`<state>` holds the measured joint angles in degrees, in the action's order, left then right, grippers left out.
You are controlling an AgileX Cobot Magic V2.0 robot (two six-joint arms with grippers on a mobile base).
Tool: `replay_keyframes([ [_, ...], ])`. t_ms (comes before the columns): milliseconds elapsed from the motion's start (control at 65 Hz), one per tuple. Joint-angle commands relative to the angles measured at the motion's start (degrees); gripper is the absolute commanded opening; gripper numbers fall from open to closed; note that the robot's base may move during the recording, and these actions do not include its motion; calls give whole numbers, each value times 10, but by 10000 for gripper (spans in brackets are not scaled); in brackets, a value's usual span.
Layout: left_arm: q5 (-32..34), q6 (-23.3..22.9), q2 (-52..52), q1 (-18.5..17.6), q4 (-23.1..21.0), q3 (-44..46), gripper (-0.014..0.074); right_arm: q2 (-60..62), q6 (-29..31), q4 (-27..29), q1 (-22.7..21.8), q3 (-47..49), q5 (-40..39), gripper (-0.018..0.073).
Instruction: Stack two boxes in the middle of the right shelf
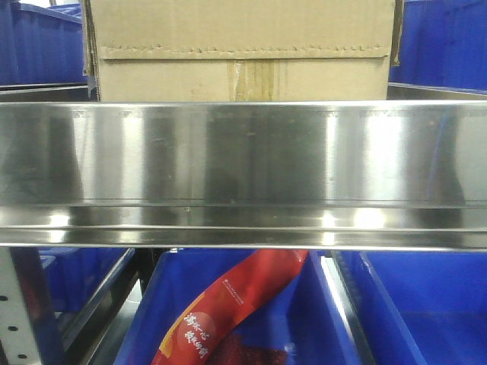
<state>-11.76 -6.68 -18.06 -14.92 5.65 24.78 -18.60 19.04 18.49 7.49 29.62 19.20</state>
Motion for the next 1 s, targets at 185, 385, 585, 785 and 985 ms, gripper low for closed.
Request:
replay_keyframes([
  [185, 12, 2, 2, 2, 1, -1, -111, 3, 5, -7, -4, -1, -16, -154],
  [385, 12, 2, 2, 2, 1, -1, -111, 3, 5, -7, -4, -1, -16, -154],
  [585, 7, 2, 16, 38, -14, -8, -111, 3, 5, -7, -4, -1, -16, -154],
  [785, 55, 2, 86, 113, -30, -90, -111, 3, 5, -7, -4, -1, -16, -154],
  [985, 144, 2, 170, 145, -30, -218, -111, 3, 5, -7, -4, -1, -16, -154],
])
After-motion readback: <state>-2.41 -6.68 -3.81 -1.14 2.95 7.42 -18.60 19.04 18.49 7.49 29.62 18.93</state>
